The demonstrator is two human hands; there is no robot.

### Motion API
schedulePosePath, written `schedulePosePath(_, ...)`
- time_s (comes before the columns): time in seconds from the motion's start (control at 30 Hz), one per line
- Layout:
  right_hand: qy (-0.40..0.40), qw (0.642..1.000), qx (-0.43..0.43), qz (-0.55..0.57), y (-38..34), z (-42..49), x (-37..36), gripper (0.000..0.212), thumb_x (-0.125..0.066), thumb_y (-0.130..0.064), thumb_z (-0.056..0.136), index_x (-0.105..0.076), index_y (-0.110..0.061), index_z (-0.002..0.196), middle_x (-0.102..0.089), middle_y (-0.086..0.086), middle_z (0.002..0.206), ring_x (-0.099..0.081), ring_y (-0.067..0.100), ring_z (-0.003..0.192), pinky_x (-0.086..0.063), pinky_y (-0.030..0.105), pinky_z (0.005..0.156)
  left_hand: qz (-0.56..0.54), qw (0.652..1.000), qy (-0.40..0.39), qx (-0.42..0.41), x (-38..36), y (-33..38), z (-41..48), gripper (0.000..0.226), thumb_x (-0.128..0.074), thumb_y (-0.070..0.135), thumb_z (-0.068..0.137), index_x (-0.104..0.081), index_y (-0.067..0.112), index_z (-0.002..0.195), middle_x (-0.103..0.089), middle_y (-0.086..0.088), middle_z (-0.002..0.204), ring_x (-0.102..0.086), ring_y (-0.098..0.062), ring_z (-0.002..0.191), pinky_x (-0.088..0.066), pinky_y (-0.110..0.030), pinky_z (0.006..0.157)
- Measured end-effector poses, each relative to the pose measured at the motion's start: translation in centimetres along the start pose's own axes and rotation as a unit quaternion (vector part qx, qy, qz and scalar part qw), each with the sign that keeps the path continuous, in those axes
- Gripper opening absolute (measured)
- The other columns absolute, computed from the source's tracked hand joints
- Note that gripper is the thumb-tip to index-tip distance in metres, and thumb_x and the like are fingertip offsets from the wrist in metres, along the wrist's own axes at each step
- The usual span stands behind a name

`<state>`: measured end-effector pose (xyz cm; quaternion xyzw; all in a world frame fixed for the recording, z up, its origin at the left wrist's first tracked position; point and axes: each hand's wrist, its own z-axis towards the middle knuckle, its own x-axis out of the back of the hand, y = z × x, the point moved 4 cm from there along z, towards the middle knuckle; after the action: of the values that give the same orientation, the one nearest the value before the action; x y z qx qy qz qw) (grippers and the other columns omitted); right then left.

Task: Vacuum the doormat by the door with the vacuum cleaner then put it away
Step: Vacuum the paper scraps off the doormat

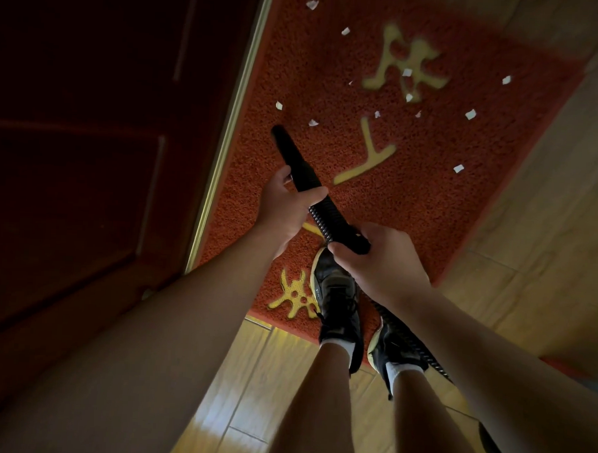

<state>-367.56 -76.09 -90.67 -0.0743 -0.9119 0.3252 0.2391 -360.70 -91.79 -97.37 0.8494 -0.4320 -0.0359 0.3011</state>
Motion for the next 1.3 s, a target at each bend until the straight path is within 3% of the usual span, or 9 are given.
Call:
schedulePosePath(0.3,0.005,1.0,-0.005,0.013,-0.5,1.8,0.5,0.033,-0.068,-0.035,0.091,-0.058,-0.009,0.073,-0.05,-0.003,0.053,-0.044,0.017,0.044,-0.031,0.027,0.041,0.018,1.0,-0.006,0.0,-0.2,2.0,1.3,0.054,-0.081,0.019,0.081,-0.062,0.015,0.132,-0.064,0.004,0.126,-0.064,-0.021,0.117,-0.05,-0.054,0.107)
schedulePosePath(0.53,0.004,1.0,-0.016,0.016,-0.5,2.3,0.6,0.032,-0.068,-0.036,0.091,-0.059,-0.011,0.073,-0.055,0.001,0.055,-0.05,0.022,0.045,-0.035,0.029,0.042,0.031,0.999,-0.01,-0.003,-0.3,2.2,1.9,0.075,-0.082,0.043,0.059,-0.064,0.021,0.129,-0.064,0.005,0.131,-0.064,-0.022,0.12,-0.051,-0.054,0.106)
schedulePosePath(0.77,0.012,1.0,-0.019,0.02,-0.2,2.3,0.3,0.033,-0.069,-0.035,0.09,-0.054,-0.016,0.068,-0.05,-0.003,0.053,-0.043,0.017,0.043,-0.031,0.027,0.042,0.048,0.999,-0.013,-0.008,-0.3,2.2,1.9,0.064,-0.08,0.035,0.066,-0.064,0.02,0.126,-0.064,0.004,0.128,-0.064,-0.023,0.118,-0.051,-0.057,0.104)
schedulePosePath(0.97,0.014,1.0,-0.014,0.02,-0.1,1.4,0.3,0.028,-0.069,-0.035,0.091,-0.062,-0.011,0.079,-0.053,-0.001,0.055,-0.043,0.016,0.043,-0.03,0.025,0.041,0.049,0.999,-0.012,-0.005,-0.5,1.3,1.6,0.051,-0.08,0.019,0.083,-0.061,0.016,0.131,-0.062,0.003,0.129,-0.062,-0.024,0.119,-0.049,-0.057,0.106)
schedulePosePath(1.3,0.014,0.999,-0.03,0.022,0.9,0.0,0.6,0.024,-0.069,-0.033,0.091,-0.058,-0.018,0.076,-0.055,0.002,0.055,-0.051,0.024,0.045,-0.034,0.03,0.042,0.051,0.999,-0.013,0.008,-1.6,0.7,0.3,0.068,-0.079,0.034,0.067,-0.063,0.018,0.131,-0.063,0.002,0.132,-0.064,-0.024,0.119,-0.051,-0.056,0.104)
